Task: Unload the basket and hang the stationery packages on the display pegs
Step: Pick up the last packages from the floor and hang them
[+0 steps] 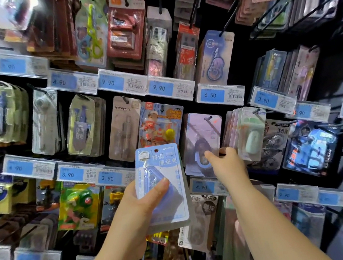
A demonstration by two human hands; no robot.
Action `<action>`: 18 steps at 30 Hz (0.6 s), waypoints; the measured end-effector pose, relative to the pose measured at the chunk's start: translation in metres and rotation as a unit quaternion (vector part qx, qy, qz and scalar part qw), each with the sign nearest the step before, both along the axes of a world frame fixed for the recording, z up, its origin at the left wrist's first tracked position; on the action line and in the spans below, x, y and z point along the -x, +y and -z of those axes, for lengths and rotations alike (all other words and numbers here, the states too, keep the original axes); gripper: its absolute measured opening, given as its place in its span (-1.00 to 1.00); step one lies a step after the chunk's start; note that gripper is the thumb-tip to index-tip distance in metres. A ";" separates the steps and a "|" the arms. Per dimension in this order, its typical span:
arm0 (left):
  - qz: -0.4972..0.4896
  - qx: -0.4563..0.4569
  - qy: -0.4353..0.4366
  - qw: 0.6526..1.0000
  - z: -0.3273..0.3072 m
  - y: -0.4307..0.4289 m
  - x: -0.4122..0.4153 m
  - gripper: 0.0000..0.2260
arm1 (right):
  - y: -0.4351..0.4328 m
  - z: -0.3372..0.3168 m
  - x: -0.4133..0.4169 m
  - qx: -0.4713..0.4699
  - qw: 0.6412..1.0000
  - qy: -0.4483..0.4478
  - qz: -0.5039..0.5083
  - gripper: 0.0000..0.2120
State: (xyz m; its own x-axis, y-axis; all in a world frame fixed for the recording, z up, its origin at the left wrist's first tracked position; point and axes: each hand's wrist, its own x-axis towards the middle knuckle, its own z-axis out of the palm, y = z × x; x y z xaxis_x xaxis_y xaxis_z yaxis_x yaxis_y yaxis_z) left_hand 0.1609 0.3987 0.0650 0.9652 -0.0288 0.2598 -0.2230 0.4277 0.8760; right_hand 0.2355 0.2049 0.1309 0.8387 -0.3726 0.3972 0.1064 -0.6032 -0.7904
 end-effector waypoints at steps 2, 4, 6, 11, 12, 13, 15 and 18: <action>-0.003 0.000 -0.001 1.000 0.001 0.001 -0.001 -0.59 | 0.006 0.005 0.013 0.038 0.999 -0.026 0.012 -0.44; -0.003 0.001 -0.003 1.000 0.001 0.000 -0.001 -0.57 | 0.014 0.010 0.028 0.077 0.994 -0.070 0.016 -0.49; -0.004 0.005 -0.003 1.000 0.002 -0.002 -0.002 -0.56 | 0.022 0.018 0.042 0.104 0.984 -0.142 0.001 -0.66; -0.028 -0.010 -0.012 1.000 0.008 -0.008 -0.007 -0.53 | 0.044 0.033 0.065 0.016 0.982 -0.098 -0.162 -0.75; -0.040 -0.017 -0.015 0.999 0.009 -0.009 -0.009 -0.50 | 0.048 0.036 0.067 0.007 0.980 -0.073 -0.188 -0.72; -0.054 -0.027 -0.019 0.998 0.011 -0.009 -0.011 -0.44 | 0.051 0.040 0.068 0.008 0.977 -0.059 -0.203 -0.69; -0.060 -0.037 -0.021 0.997 0.012 -0.010 -0.012 -0.33 | 0.056 0.046 0.070 0.002 0.975 -0.060 -0.213 -0.60; -0.060 -0.024 -0.021 0.998 0.013 -0.012 -0.012 -0.43 | 0.056 0.049 0.074 -0.045 0.966 -0.058 -0.248 -0.50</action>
State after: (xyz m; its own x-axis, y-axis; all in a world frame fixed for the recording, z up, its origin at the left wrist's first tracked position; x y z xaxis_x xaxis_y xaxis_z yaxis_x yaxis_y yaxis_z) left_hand 0.1729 0.3871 0.0519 0.9508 0.0732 0.3010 -0.3070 0.3529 0.8839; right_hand 0.1618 0.2611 0.0823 0.8749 0.0260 0.4836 0.4551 -0.3857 -0.8026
